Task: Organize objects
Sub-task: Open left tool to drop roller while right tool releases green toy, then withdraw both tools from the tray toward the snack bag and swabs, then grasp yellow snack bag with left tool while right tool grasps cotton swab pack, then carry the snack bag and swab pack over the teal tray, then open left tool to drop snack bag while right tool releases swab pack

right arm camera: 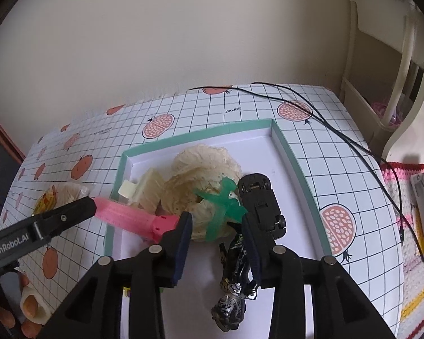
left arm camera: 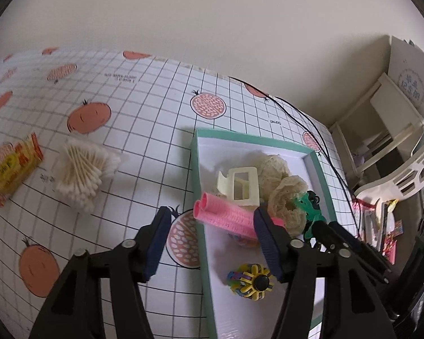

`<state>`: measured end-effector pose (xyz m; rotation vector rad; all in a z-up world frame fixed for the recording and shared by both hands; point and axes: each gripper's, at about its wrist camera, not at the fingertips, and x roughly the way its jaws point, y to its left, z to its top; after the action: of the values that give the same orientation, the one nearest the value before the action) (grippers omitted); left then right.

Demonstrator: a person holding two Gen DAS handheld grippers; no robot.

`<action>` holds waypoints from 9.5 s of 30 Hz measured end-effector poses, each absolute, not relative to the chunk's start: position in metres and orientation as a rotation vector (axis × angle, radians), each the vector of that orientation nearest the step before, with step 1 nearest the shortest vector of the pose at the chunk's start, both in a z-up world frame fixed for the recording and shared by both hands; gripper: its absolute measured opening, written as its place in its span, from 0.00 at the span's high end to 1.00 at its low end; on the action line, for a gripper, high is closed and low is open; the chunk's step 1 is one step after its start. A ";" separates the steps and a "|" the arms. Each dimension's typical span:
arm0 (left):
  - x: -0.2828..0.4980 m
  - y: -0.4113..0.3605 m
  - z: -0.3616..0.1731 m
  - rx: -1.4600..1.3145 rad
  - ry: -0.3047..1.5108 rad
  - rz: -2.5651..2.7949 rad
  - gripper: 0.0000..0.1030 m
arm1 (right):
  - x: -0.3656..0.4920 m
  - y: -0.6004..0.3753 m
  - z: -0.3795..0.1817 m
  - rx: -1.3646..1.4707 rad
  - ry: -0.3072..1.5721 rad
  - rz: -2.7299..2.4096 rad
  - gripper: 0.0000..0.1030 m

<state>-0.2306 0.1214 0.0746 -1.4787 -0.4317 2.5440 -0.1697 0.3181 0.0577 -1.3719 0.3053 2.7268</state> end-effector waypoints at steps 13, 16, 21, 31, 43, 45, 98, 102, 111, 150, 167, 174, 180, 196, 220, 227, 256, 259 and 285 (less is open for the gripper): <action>-0.228 0.118 0.076 -1.490 -0.314 2.614 0.21 | -0.169 0.319 0.059 -1.336 0.325 2.727 0.31; -0.228 0.115 0.074 -1.496 -0.304 2.634 0.19 | -0.169 0.319 0.058 -1.333 0.323 2.726 0.26; -0.228 0.111 0.070 -1.520 -0.272 2.663 0.13 | -0.168 0.320 0.057 -1.329 0.334 2.721 0.14; -0.227 0.106 0.067 -1.530 -0.252 2.688 0.09 | -0.169 0.322 0.056 -1.322 0.348 2.711 0.03; -0.230 0.093 0.063 -1.535 -0.282 2.691 0.08 | -0.173 0.316 0.057 -1.308 0.328 2.701 0.00; -0.230 0.089 0.064 -1.531 -0.287 2.697 0.08 | -0.175 0.312 0.059 -1.305 0.324 2.702 0.00; -0.250 -0.103 0.010 -1.657 -0.218 2.814 0.09 | -0.247 0.081 0.014 -1.543 0.260 2.854 0.00; -0.253 -0.103 0.004 -1.664 -0.187 2.810 0.10 | -0.253 0.080 0.008 -1.562 0.261 2.845 0.01; -0.254 -0.106 0.001 -1.666 -0.153 2.814 0.18 | -0.260 0.076 -0.002 -1.589 0.253 2.821 0.06; -0.252 -0.108 0.009 -1.605 -0.138 2.863 0.64 | -0.255 0.056 0.001 -1.560 0.038 2.854 0.58; -0.243 -0.092 0.049 -1.485 -0.057 2.902 0.64 | -0.241 0.066 0.049 -1.415 0.019 2.915 0.58; -0.241 -0.072 0.070 -1.428 -0.030 2.898 0.64 | -0.230 0.085 0.064 -1.383 0.027 2.901 0.58; -0.237 -0.051 0.086 -1.387 -0.011 2.881 0.64 | -0.218 0.106 0.074 -1.353 0.059 2.878 0.58; -0.222 0.011 0.125 -1.262 0.045 2.842 0.64 | -0.183 0.161 0.105 -1.277 0.077 2.843 0.58; -0.228 0.114 0.116 -1.186 0.081 2.702 0.64 | -0.161 0.288 0.104 -1.201 0.202 2.704 0.58; -0.235 0.141 0.096 -1.200 0.093 2.633 0.64 | -0.163 0.311 0.097 -1.200 0.242 2.675 0.58; -0.246 0.184 0.045 -1.297 0.186 2.526 0.63 | -0.186 0.317 0.062 -1.294 0.279 2.682 0.58; -0.245 0.187 0.043 -1.292 0.207 2.525 0.63 | -0.187 0.316 0.060 -1.302 0.277 2.683 0.58; -0.234 0.192 0.053 -1.313 0.294 2.497 0.46 | -0.184 0.311 0.067 -1.302 0.266 2.701 0.44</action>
<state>-0.2340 0.1918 0.0534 -1.3131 0.2944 2.4968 -0.1841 0.3106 0.0665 -1.3024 0.2661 2.7011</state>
